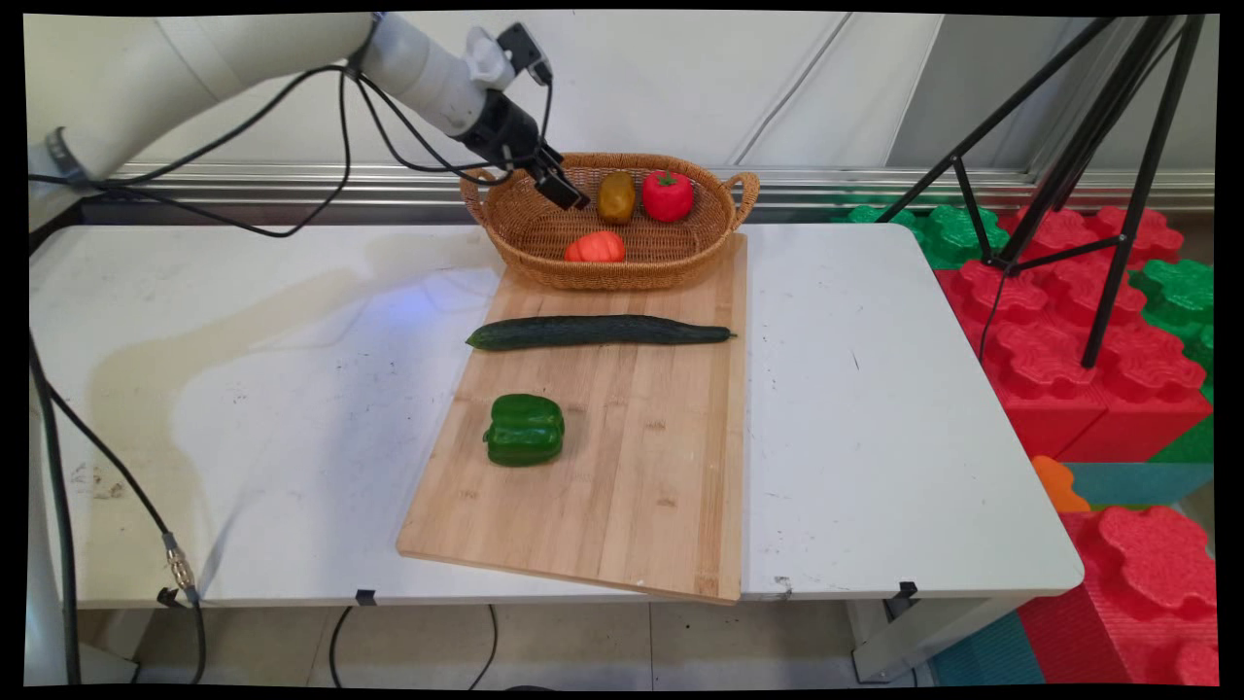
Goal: Pick up the potato from the vegetable basket
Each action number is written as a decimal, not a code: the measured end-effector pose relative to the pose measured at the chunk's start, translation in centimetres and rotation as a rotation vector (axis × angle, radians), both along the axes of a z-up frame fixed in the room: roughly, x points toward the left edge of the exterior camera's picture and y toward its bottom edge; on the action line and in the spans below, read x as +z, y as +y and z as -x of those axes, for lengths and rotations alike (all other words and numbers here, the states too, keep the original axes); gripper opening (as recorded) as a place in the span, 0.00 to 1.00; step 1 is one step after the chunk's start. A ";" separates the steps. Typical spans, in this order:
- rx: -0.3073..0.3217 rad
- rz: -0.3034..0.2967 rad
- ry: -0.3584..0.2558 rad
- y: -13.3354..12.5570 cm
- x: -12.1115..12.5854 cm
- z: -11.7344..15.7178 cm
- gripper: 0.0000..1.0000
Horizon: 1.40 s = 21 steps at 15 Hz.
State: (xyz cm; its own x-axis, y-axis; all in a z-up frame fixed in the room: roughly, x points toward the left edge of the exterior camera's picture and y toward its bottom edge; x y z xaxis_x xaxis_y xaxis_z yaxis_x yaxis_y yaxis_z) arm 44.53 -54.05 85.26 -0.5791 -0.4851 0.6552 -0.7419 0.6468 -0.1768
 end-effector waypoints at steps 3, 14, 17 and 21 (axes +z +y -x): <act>0.024 -0.009 0.005 -1.7 -1.6 0.7 1.00; 0.071 -0.031 0.062 -5.6 -6.3 2.9 1.00; 0.082 -0.031 0.070 -6.2 -7.0 3.1 1.00; 0.092 -0.029 0.080 -6.8 -7.7 3.3 1.00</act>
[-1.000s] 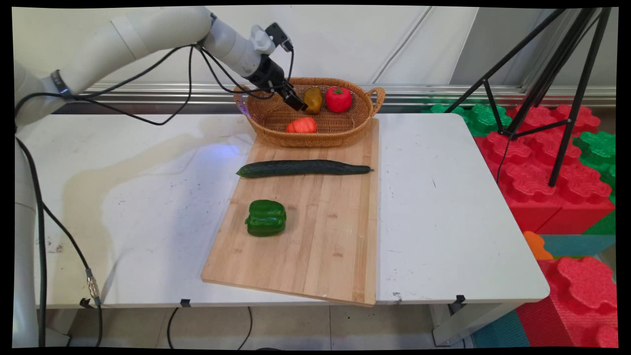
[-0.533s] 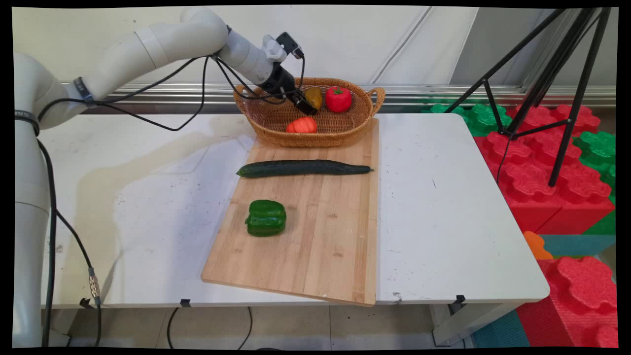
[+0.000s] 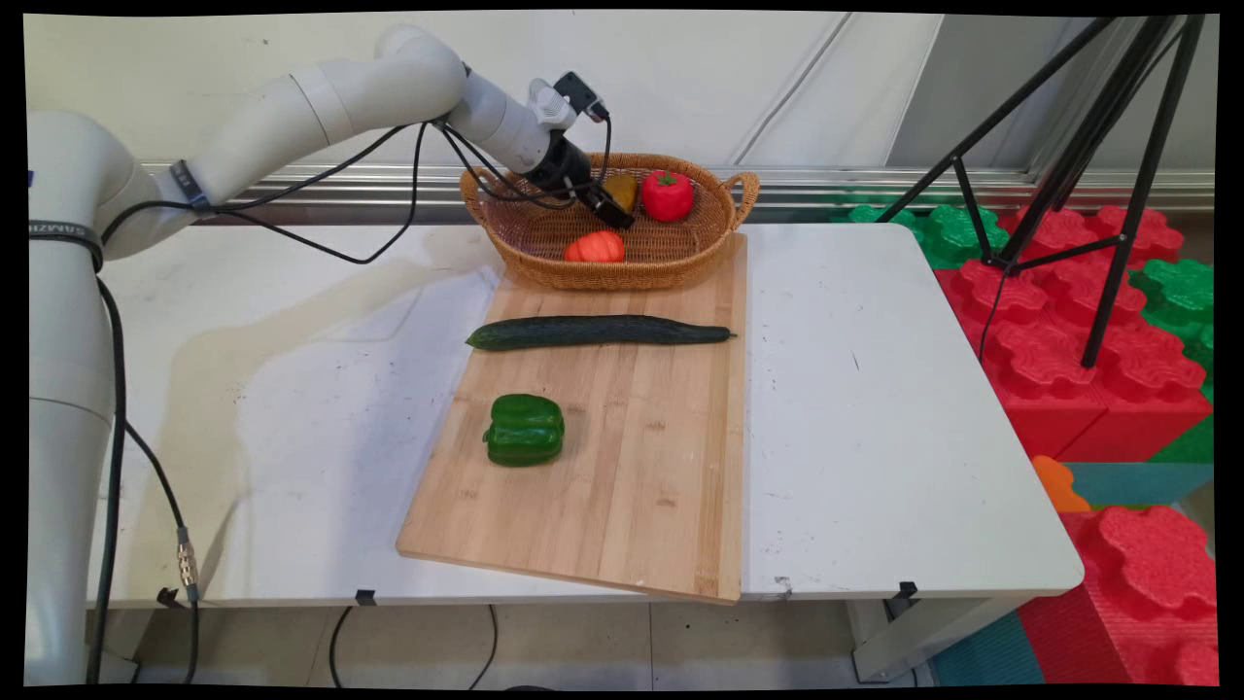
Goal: Pick up the potato from the vegetable basket, then place the picked object on the cutting board
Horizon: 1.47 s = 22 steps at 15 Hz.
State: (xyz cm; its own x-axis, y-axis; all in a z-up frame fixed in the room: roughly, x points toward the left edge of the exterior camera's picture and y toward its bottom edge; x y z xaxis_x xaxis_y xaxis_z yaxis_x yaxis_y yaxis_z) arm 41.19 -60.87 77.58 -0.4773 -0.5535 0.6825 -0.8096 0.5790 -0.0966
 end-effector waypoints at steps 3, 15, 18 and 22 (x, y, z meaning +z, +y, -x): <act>0.004 0.004 0.004 -0.2 -0.3 0.1 1.00; 0.035 0.031 0.034 1.1 1.3 -1.0 0.00; 0.028 0.044 0.046 2.2 3.0 -1.7 0.00; 0.001 0.068 0.063 4.3 5.9 -2.9 0.00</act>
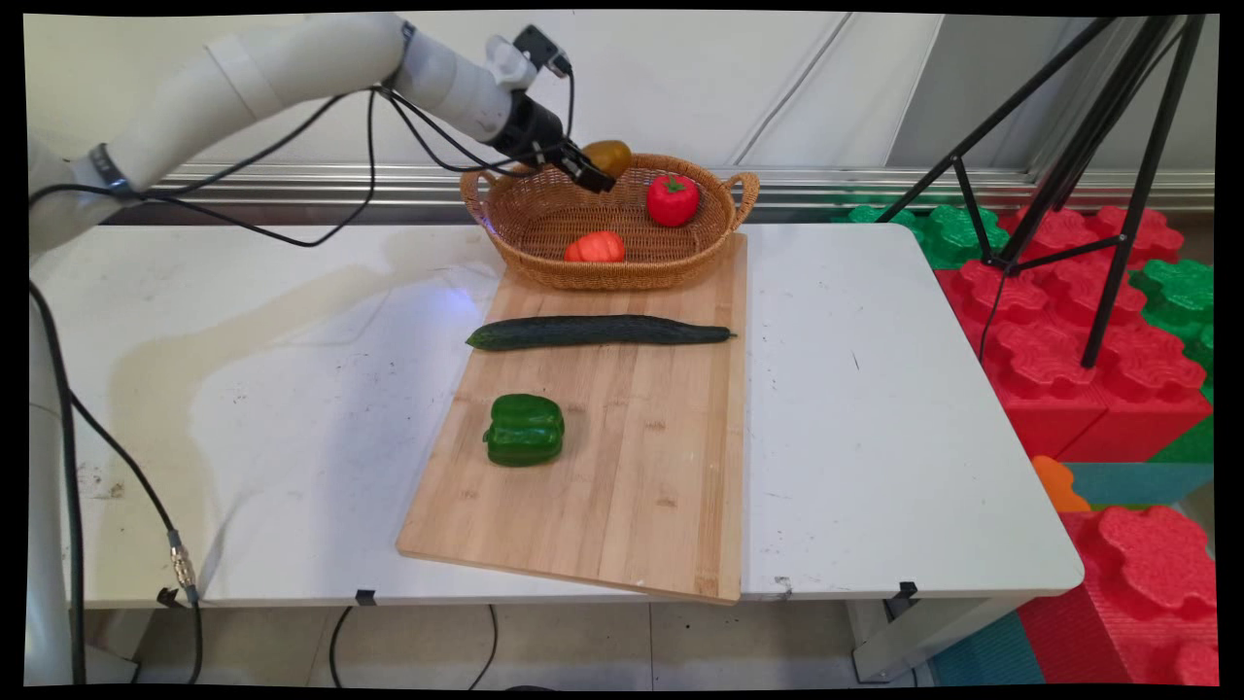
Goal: Place the picked object on the cutting board
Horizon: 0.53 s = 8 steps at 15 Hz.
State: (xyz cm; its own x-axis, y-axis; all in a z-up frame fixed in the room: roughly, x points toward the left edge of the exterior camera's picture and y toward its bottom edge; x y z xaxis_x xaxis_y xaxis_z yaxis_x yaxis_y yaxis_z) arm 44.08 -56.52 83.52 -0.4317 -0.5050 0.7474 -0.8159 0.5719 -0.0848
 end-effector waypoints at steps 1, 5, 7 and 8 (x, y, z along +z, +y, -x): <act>-0.012 0.007 0.003 0.7 0.9 -0.3 0.00; -0.058 0.027 0.006 3.4 3.7 -1.8 0.00; -0.089 0.033 0.006 5.1 5.0 -2.7 0.00; -0.105 0.034 0.006 5.9 5.5 -3.1 0.00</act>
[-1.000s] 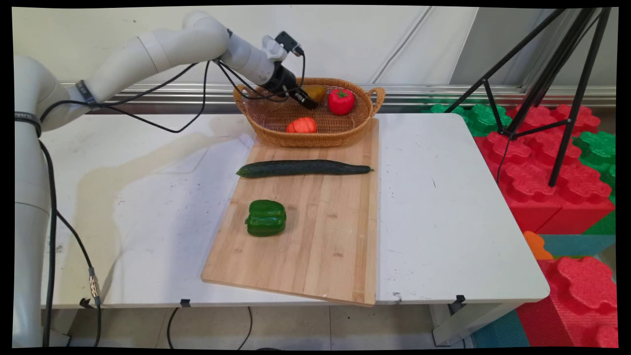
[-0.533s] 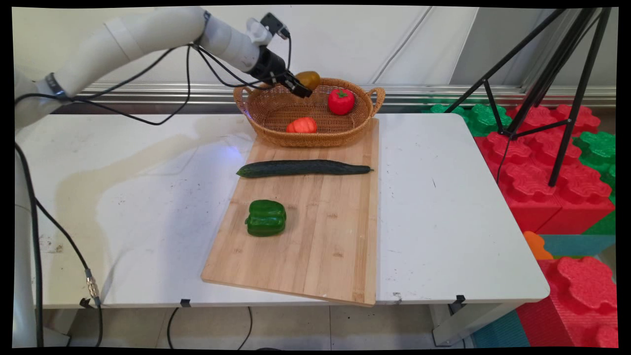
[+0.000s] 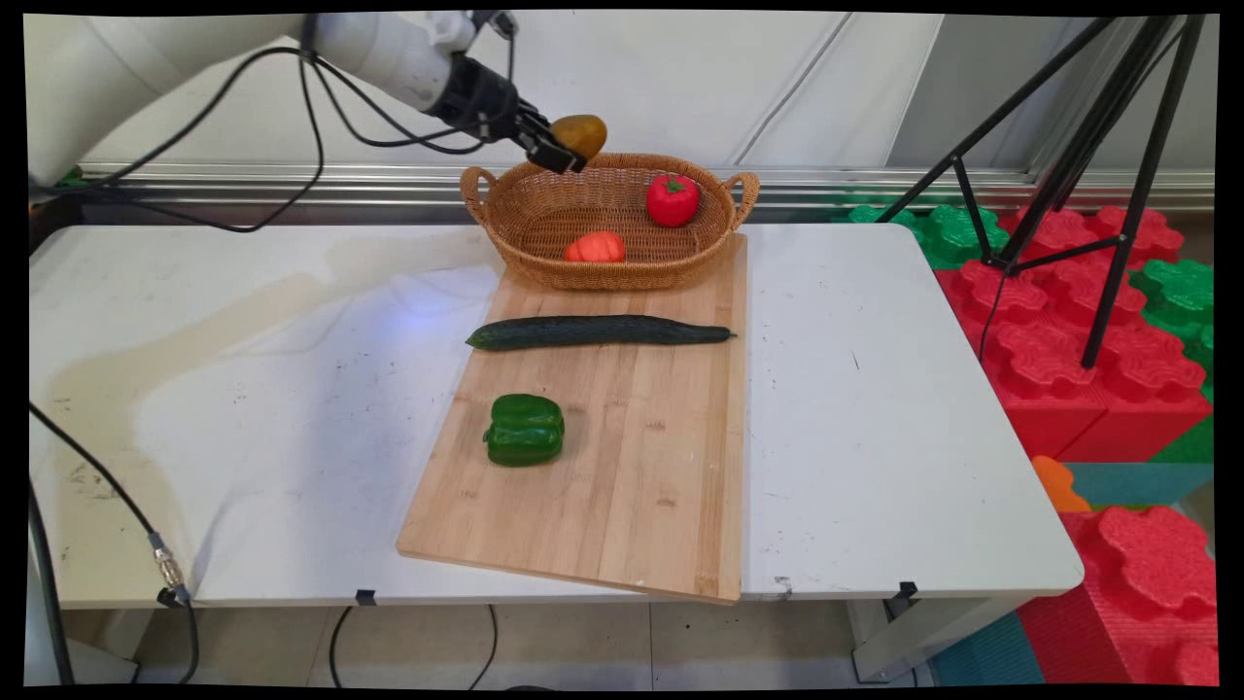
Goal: Place the picked object on the cutting board
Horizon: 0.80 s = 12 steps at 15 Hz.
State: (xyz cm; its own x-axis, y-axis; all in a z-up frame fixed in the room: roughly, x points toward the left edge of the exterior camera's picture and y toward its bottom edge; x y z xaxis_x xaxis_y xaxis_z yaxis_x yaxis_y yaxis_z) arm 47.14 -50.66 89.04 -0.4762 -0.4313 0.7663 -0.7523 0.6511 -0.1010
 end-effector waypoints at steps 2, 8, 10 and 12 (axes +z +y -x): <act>-0.046 0.004 -0.007 1.7 1.1 -0.7 0.00; -0.207 0.004 -0.030 5.9 3.6 -1.6 0.00; -0.261 -0.007 -0.040 7.3 4.0 -1.6 0.00; -0.310 -0.022 -0.047 8.6 4.2 -1.3 0.00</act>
State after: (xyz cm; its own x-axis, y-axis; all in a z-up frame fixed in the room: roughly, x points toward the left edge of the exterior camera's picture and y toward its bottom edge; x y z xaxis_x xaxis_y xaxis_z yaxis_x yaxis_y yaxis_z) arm 48.41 -42.06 93.21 -0.6220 -0.2757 0.7328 -0.5120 0.8513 -0.1143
